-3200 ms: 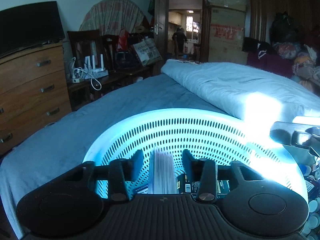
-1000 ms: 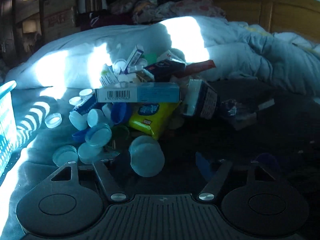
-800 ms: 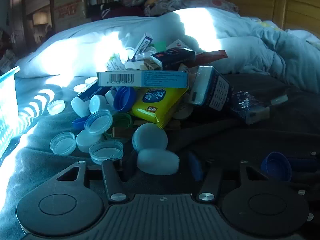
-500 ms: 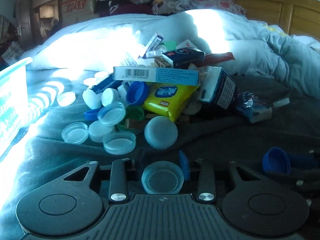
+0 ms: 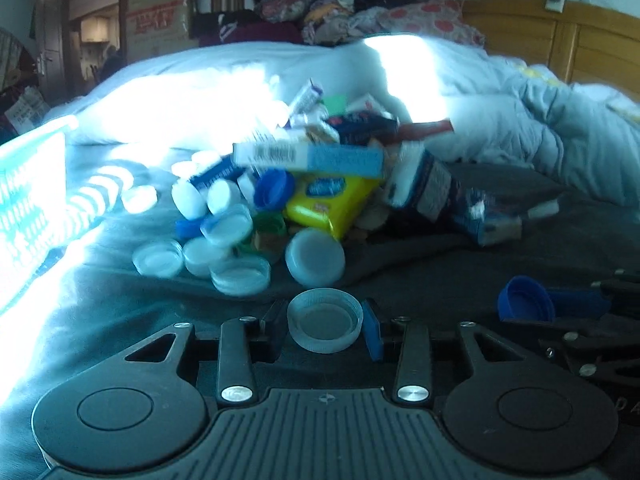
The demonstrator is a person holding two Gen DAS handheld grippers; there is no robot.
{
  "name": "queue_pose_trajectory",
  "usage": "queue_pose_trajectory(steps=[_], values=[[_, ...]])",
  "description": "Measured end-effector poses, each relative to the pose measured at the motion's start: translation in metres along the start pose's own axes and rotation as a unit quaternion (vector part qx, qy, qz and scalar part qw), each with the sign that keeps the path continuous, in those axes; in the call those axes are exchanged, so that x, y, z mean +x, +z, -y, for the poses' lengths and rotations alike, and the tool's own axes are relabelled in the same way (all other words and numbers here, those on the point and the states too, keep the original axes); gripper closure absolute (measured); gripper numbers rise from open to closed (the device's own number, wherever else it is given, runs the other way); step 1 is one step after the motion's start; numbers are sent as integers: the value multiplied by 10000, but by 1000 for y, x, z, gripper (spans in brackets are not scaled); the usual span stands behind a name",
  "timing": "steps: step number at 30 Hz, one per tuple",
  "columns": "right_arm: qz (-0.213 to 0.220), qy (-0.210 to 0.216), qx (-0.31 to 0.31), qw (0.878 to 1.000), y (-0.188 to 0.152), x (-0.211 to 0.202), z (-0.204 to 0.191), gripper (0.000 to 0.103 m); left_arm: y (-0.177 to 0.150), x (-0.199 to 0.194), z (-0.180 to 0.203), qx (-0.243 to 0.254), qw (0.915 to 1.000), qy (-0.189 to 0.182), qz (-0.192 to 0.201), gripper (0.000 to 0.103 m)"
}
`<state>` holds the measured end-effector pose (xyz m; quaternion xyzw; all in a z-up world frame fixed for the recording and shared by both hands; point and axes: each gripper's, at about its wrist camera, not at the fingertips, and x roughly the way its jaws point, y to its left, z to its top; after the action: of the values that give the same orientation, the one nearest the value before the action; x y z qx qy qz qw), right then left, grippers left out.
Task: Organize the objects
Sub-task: 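Carry the blue cap and clear cap over the basket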
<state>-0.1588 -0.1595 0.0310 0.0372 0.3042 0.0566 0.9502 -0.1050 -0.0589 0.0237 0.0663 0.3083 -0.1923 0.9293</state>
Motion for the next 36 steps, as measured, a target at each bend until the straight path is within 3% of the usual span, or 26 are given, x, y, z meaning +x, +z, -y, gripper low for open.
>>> queue_pose_trajectory(steps=[3, 6, 13, 18, 25, 30, 36], values=[[120, 41, -76, 9999, 10, -5, -4, 61, 22, -17, -18, -112, 9992, 311, 233, 63], [304, 140, -214, 9992, 30, -8, -13, 61, 53, -40, -52, -342, 9942, 869, 539, 63], [989, 825, -553, 9901, 127, -5, -65, 61, 109, -96, -150, -895, 9656, 2234, 984, 63], [1078, 1556, -926, 9775, 203, 10, -127, 61, 122, -119, -216, -1408, 9470, 2751, 876, 63], [639, 2196, -1151, 9667, 265, 50, -211, 61, 120, -132, -273, -1927, 9347, 2912, 668, 63], [249, 2322, -1297, 9637, 279, 83, -253, 61, 111, -132, -292, -2060, 9340, 2871, 529, 63], [64, 2339, -1315, 9633, 280, 99, -272, 61, 103, -129, -304, -2134, 9335, 2840, 479, 63]])
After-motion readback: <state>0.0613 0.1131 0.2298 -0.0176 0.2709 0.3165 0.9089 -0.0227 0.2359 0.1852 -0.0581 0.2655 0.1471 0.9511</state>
